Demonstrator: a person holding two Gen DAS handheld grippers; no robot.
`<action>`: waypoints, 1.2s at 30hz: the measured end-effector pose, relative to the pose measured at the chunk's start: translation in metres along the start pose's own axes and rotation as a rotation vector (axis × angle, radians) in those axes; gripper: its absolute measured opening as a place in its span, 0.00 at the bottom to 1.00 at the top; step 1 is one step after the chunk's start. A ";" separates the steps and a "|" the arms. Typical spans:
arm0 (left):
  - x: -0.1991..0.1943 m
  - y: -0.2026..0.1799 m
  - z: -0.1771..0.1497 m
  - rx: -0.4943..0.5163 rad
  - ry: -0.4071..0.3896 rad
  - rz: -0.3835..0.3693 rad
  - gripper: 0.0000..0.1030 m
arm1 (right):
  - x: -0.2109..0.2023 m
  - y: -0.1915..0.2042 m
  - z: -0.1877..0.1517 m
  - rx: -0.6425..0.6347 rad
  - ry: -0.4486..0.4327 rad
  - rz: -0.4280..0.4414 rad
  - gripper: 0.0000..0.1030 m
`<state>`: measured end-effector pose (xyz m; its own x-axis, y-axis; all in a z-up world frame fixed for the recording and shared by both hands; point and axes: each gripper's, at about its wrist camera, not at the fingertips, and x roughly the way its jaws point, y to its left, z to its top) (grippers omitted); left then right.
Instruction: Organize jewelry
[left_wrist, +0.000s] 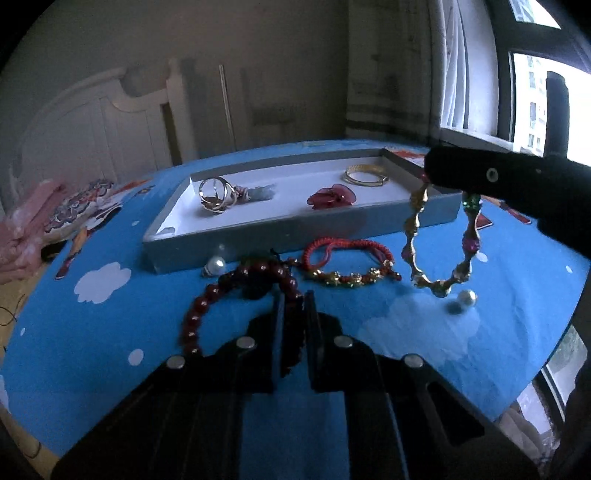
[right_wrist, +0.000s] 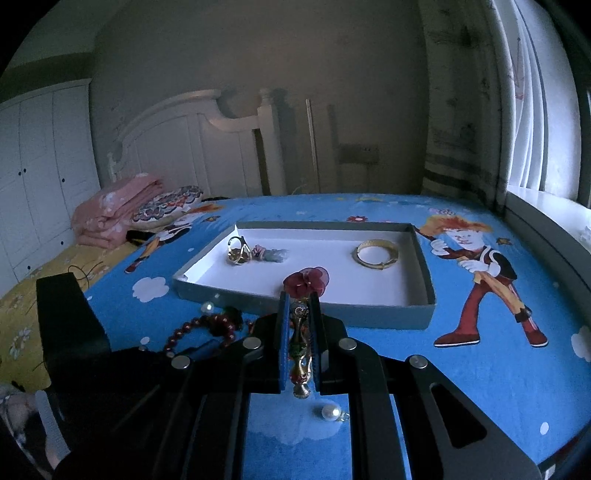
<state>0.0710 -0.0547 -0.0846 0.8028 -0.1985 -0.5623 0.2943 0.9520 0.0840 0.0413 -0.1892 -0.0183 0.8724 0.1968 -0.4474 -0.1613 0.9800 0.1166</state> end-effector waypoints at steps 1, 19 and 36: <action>-0.002 0.002 0.001 -0.006 -0.009 0.006 0.10 | -0.001 0.000 0.000 -0.002 -0.001 0.001 0.11; -0.044 0.035 0.060 -0.082 -0.166 0.051 0.10 | 0.004 0.024 0.038 -0.072 -0.069 -0.001 0.11; -0.002 0.046 0.159 -0.124 -0.198 0.060 0.10 | 0.058 0.006 0.083 -0.092 -0.030 -0.048 0.11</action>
<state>0.1651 -0.0476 0.0515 0.9066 -0.1705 -0.3860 0.1865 0.9824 0.0041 0.1296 -0.1739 0.0302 0.8934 0.1502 -0.4235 -0.1596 0.9871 0.0135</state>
